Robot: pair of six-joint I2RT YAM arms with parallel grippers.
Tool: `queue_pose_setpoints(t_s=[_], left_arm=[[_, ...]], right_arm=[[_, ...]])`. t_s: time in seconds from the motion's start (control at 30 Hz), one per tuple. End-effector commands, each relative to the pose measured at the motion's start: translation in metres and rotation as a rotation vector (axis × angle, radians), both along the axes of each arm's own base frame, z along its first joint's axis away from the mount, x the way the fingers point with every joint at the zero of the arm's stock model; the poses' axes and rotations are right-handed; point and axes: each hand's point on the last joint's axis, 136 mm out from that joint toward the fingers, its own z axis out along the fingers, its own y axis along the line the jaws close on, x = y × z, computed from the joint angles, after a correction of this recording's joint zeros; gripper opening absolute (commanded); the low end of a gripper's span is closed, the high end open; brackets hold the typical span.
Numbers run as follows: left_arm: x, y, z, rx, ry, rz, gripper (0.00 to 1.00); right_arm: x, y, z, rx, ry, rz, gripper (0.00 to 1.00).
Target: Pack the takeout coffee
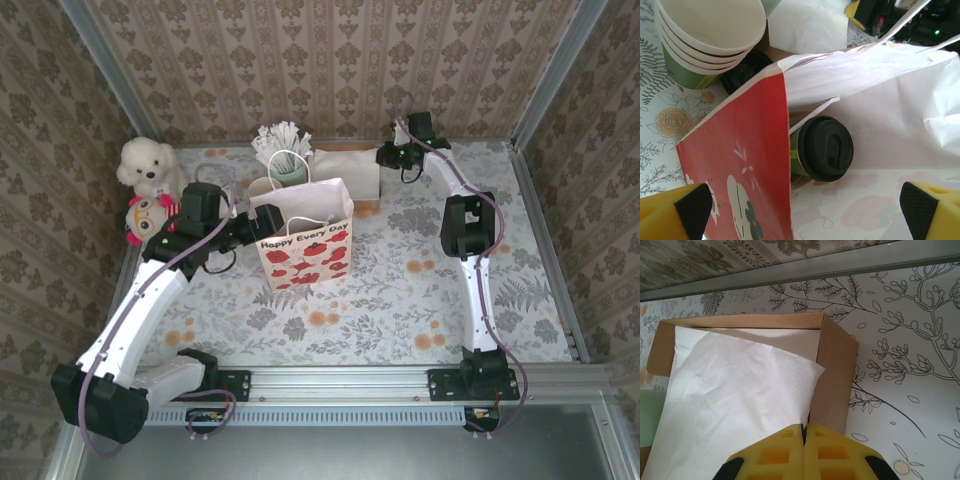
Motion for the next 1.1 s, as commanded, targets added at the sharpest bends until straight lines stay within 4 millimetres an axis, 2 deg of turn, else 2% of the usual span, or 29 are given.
queue_pose_setpoints(t_s=[0.0,0.17,0.4,0.5,0.57,0.73,0.83,0.87,0.9,0.97,1.07], left_arm=[[0.012,-0.01,0.022,0.004,-0.085,-0.045,1.0],[0.027,-0.027,0.022,-0.001,-0.099,-0.094,1.0],[0.045,-0.059,0.03,-0.023,-0.139,-0.176,1.0],[0.043,-0.066,0.032,0.0,-0.153,-0.183,1.0],[0.044,-0.058,0.037,0.025,-0.181,-0.159,1.0],[0.042,-0.028,0.07,0.078,-0.332,-0.143,1.0],[0.038,-0.018,0.095,0.135,-0.466,-0.167,1.0],[0.035,-0.02,0.103,0.145,-0.509,-0.194,1.0],[0.029,-0.025,0.114,0.148,-0.566,-0.246,1.0],[0.016,-0.039,0.136,0.157,-0.689,-0.344,1.0],[-0.011,-0.073,0.165,0.181,-0.885,-0.52,1.0]], right_arm=[[-0.005,-0.004,0.098,-0.026,-0.184,0.008,0.0],[-0.031,-0.013,0.155,-0.019,-0.277,0.009,0.0],[-0.072,-0.037,0.209,-0.015,-0.36,-0.046,0.0],[-0.094,-0.046,0.234,-0.025,-0.403,-0.069,0.0],[-0.113,-0.051,0.253,-0.038,-0.438,-0.083,0.0],[-0.171,-0.055,0.296,-0.047,-0.513,-0.094,0.0],[-0.208,-0.053,0.322,-0.037,-0.57,-0.08,0.0],[-0.216,-0.051,0.326,-0.03,-0.575,-0.068,0.0],[-0.237,-0.048,0.345,-0.017,-0.617,-0.048,0.0],[-0.263,-0.036,0.364,0.012,-0.655,0.011,0.0],[-0.3,-0.014,0.388,0.04,-0.716,0.113,0.0]])
